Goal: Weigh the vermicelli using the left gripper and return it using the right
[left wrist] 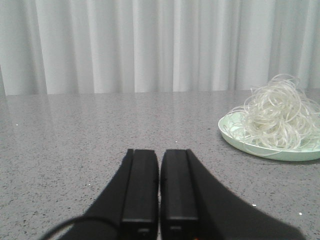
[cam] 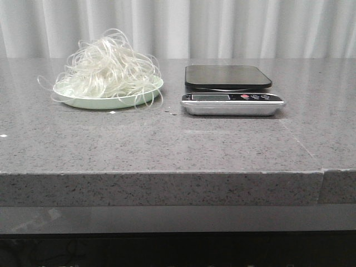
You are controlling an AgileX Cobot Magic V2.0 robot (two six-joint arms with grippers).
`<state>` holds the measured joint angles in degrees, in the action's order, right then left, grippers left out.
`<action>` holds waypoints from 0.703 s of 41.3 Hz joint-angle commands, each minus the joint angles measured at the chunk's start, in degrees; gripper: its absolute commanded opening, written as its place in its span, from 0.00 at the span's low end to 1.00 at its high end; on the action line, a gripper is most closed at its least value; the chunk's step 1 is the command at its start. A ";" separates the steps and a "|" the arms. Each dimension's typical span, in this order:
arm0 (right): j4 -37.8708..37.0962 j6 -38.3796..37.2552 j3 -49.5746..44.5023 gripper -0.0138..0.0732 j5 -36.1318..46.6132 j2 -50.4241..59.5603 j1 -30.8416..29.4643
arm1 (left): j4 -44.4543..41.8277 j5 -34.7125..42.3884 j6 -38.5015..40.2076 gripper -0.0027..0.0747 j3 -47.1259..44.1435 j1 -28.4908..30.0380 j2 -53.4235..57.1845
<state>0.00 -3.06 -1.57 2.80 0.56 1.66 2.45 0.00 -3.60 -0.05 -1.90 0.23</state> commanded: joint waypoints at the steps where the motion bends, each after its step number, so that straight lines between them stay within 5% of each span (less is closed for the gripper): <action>1: -0.72 0.20 0.45 0.34 4.92 0.95 -0.34 | 0.56 4.33 0.25 0.22 -0.52 0.04 1.15; 29: -0.72 0.25 0.45 0.34 5.67 0.95 -0.34 | 0.56 5.65 0.25 0.22 -0.52 0.04 1.15</action>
<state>0.00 -3.06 -1.57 2.80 0.56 1.66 2.45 0.00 -3.60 -0.05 -1.90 0.23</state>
